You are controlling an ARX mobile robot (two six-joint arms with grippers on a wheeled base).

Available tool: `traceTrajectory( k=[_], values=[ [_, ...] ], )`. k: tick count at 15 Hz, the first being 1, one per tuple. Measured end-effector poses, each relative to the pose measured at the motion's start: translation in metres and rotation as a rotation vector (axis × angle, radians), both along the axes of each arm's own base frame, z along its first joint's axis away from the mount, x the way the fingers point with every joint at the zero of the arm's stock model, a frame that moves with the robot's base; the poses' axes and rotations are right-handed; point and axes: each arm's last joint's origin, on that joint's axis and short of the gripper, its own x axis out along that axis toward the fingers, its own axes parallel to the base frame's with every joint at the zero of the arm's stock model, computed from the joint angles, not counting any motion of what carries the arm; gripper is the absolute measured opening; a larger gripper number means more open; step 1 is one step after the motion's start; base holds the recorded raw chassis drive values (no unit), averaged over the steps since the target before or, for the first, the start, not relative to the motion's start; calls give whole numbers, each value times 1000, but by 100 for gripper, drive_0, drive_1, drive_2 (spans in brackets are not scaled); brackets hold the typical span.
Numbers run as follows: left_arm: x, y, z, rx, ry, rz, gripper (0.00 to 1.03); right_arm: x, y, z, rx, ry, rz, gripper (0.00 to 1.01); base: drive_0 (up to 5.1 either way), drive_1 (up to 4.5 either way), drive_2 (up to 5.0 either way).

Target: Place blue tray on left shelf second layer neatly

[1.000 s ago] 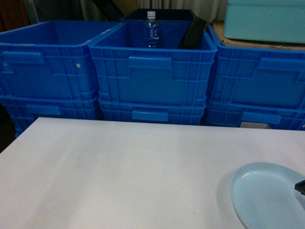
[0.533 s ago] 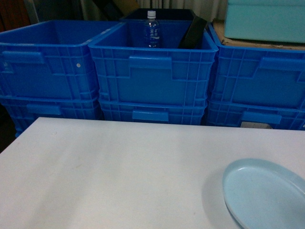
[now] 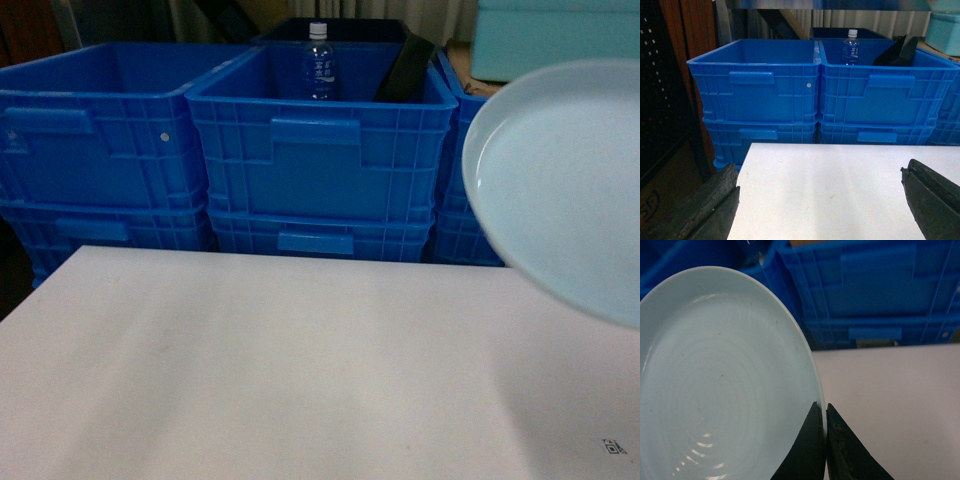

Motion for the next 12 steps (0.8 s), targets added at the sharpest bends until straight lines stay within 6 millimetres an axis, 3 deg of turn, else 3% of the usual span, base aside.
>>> traceTrajectory(
  k=[3,5,8,12],
  values=[
    [0,0,0,0,0,0,98,-59,9,32,-110,-255,-54,2,0,0,0],
    [0,0,0,0,0,0,98,-79,12,24,-217,-348,-125,2,0,0,0],
    [0,0,0,0,0,0,98,-85,0,0,-278,-298,-164,2,0,0,0],
    [0,0,0,0,0,0,98,-80,-2,-3,-283,-294,-151,2,0,0,0]
  ],
)
